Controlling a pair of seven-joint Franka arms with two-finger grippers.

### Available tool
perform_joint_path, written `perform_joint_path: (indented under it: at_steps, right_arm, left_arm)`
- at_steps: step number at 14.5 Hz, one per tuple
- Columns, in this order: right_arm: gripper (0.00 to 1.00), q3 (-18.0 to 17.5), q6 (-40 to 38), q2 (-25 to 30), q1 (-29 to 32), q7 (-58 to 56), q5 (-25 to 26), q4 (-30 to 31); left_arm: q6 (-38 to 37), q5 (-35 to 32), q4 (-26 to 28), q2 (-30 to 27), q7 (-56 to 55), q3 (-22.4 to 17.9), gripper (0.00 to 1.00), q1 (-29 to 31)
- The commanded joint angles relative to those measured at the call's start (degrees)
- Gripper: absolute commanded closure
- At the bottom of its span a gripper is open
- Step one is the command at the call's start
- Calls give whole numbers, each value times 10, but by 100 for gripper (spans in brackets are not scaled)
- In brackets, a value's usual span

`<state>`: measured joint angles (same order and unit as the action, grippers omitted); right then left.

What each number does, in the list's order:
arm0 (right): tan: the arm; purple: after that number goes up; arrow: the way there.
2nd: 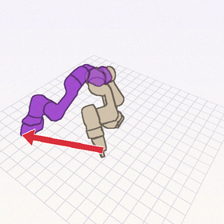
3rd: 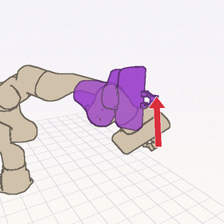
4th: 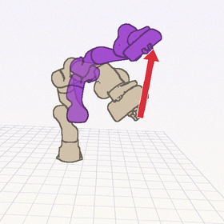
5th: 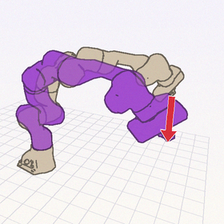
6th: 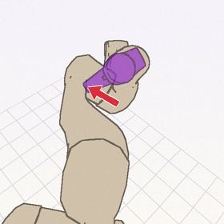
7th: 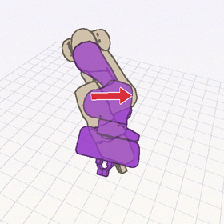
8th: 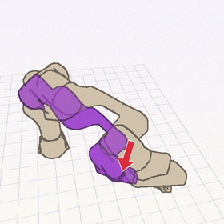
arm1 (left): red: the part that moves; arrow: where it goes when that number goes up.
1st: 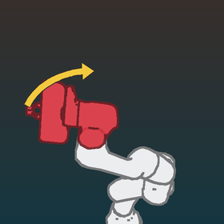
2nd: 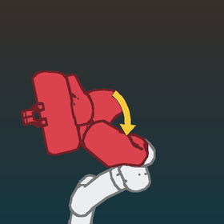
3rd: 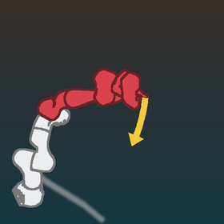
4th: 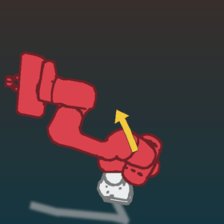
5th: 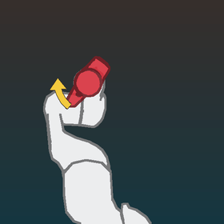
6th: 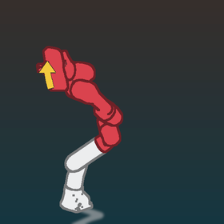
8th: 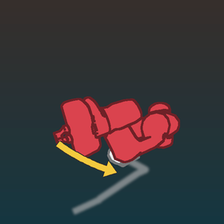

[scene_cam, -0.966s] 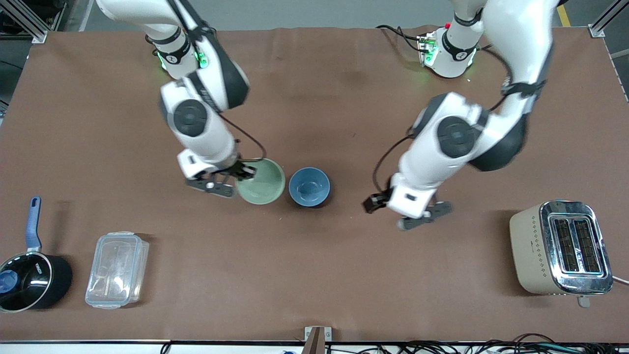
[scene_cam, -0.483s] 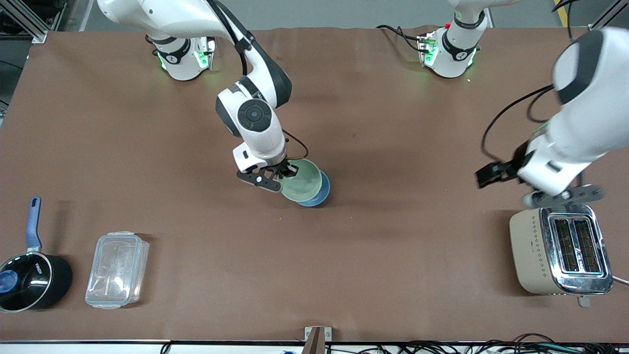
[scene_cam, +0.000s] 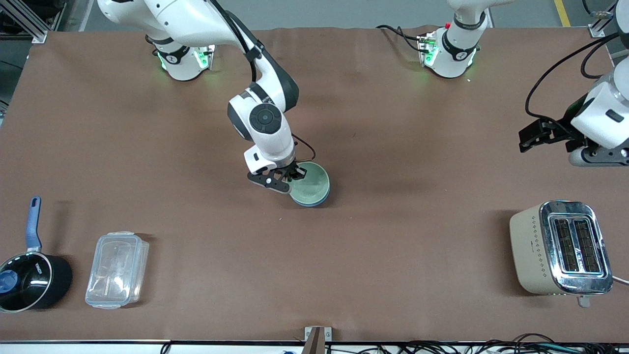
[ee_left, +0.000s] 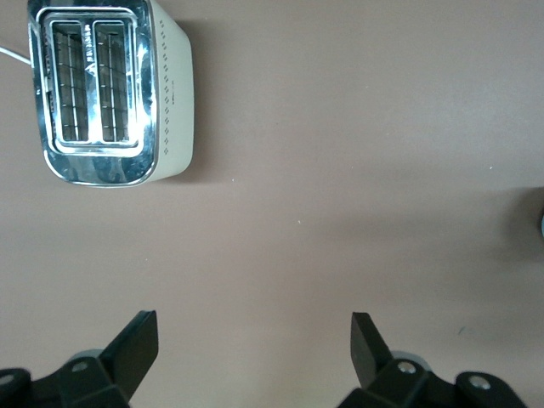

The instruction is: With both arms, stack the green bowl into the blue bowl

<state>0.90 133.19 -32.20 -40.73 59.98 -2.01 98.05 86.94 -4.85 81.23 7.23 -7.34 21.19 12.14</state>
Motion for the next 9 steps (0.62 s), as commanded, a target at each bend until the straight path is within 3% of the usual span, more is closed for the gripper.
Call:
perform_joint_path:
  at_steps: [1, 4, 6, 9]
  right_arm:
    - [99, 5, 6, -7, -10, 8, -8, -5]
    - [96, 5, 21, -14, -10, 8, -8, -5]
    - [85, 5, 24, -23, -10, 8, -8, -6]
    - [67, 5, 22, -23, -7, 8, -8, -6]
  left_arm:
    - [-8, 10, 9, -38, 33, -18, 0, 3]
    - [-38, 20, 27, -70, 49, -59, 0, -44]
    - [-55, 37, 37, -87, 43, -118, 0, -97]
    - [-50, 56, 74, -116, 42, -150, 0, -112]
